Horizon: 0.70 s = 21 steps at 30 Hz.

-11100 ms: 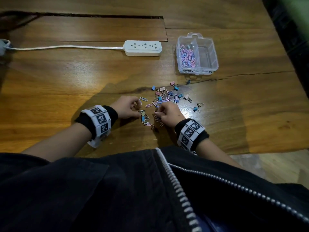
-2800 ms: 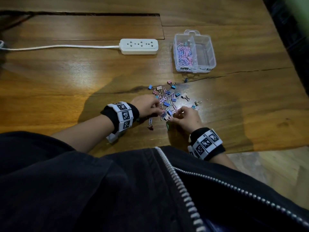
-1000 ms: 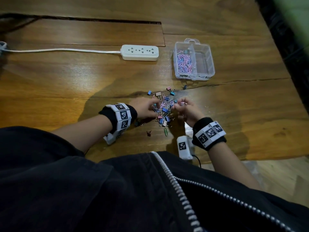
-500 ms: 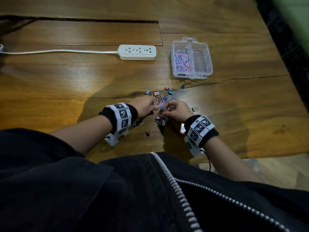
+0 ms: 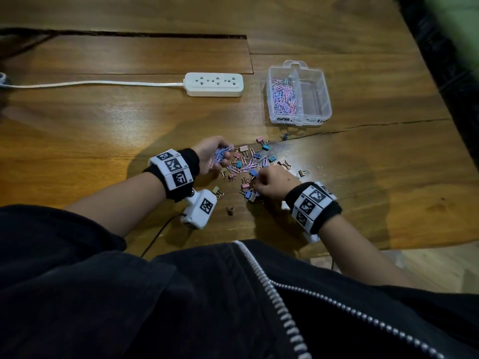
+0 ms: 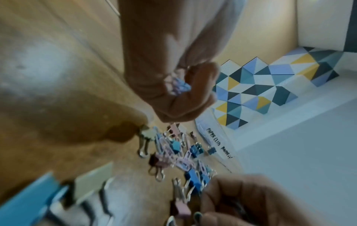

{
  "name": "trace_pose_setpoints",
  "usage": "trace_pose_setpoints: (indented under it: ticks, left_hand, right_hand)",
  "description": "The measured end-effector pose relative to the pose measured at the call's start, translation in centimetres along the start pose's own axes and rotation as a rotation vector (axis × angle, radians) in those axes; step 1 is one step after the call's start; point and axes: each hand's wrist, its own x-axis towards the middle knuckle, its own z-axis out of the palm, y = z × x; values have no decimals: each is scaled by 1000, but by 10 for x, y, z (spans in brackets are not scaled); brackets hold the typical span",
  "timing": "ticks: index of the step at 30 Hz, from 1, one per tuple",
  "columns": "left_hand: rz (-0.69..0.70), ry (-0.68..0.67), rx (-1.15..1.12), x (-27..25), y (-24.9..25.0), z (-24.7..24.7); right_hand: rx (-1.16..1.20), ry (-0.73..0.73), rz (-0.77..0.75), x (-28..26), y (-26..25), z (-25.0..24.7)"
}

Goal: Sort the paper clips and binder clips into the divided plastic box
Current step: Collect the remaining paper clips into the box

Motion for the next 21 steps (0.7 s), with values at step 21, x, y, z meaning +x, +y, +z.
trace_pose_setpoints:
  ticks: [21]
  left_hand:
    - [184,-73,-17,67,140,115]
  right_hand:
    - [1509,380,244,64,48,-140]
